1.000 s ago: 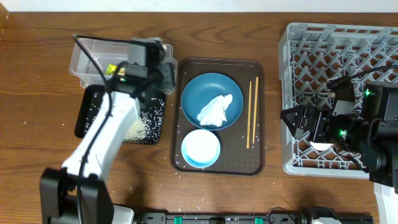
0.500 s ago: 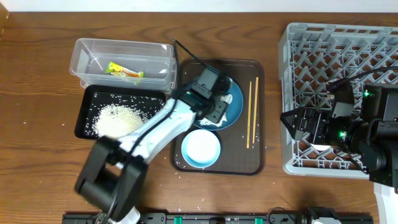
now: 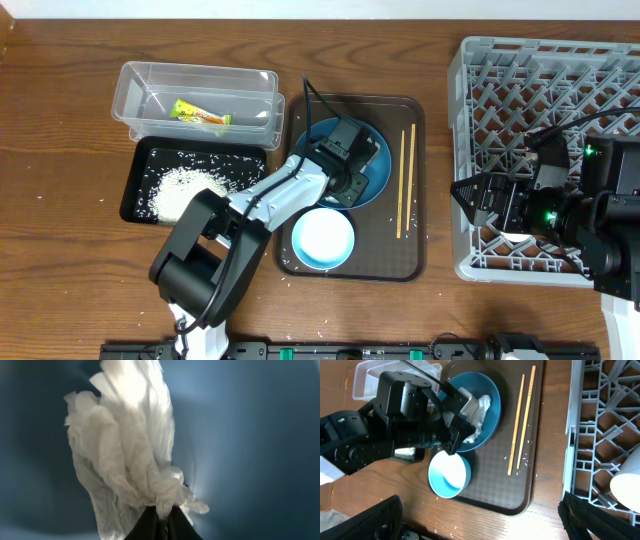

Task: Sort waste into correct bins and load items into the dishwasher rack
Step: 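Grasp the white tissue from the blue plate with the left gripper, then drop the white tissue into the clear plastic bin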

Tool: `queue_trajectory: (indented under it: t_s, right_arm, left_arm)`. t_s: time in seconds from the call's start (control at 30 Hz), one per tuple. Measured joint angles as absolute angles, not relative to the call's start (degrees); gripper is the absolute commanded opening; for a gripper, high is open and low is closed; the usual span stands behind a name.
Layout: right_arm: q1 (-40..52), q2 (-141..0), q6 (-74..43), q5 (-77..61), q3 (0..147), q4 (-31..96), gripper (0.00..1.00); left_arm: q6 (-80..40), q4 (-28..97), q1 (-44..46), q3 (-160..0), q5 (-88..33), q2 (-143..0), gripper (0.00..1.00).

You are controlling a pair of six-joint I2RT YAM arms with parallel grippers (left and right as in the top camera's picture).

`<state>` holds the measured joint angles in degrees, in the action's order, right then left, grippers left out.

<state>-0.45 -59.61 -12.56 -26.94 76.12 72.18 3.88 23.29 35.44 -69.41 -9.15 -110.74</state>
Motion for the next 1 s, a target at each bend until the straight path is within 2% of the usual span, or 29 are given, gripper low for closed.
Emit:
queue_trajectory:
  t_s: [0.23, 0.4, 0.53, 0.57, 0.6, 0.63, 0.7, 0.8, 1.0]
  right_arm:
    - [-0.45, -59.61, -12.56, -26.52, 76.12, 72.2, 0.99]
    - [-0.45, -59.61, -12.56, -26.06, 76.12, 72.2, 0.99]
    - [-0.43, -59.61, -12.56, -25.91, 76.12, 72.18, 0.99]
    - [-0.45, -59.61, -12.56, -25.89, 76.12, 72.18, 0.99]
    - [-0.45, -59.61, -12.56, -25.89, 76.12, 72.2, 0.99]
    - [-0.45, -59.61, -12.56, -25.89, 76.12, 72.18, 0.99]
    - [-0.45, -59.61, -12.56, -25.87, 76.12, 72.23, 0.99]
    - [-0.45, -59.61, -12.56, -25.87, 76.12, 72.6, 0.99]
    - [-0.45, -59.61, -12.53, -25.87, 76.12, 72.97, 0.99]
  left_arm:
    - [2.96, 28.12, 31.92, -72.95, -9.21, -101.12, 0.06]
    - [2.37, 27.51, 22.33, -75.77, -7.46, -90.87, 0.07]
    - [1.96, 24.56, 12.91, -76.2, -6.57, -91.0, 0.07]
    - [1.87, 23.03, 10.94, -76.2, -6.28, -92.27, 0.17]
    - [1.85, 20.91, 9.13, -76.2, -6.04, -94.0, 0.5]
    - [1.89, 19.51, 8.05, -76.18, -5.93, -95.44, 0.65]
    - [1.52, 16.58, 6.48, -76.14, -5.82, -98.37, 0.71]
    - [1.37, 15.79, 5.78, -75.81, -5.87, -100.9, 0.72]
    - [0.8, 26.48, 6.85, -75.81, -6.72, -96.2, 0.72]
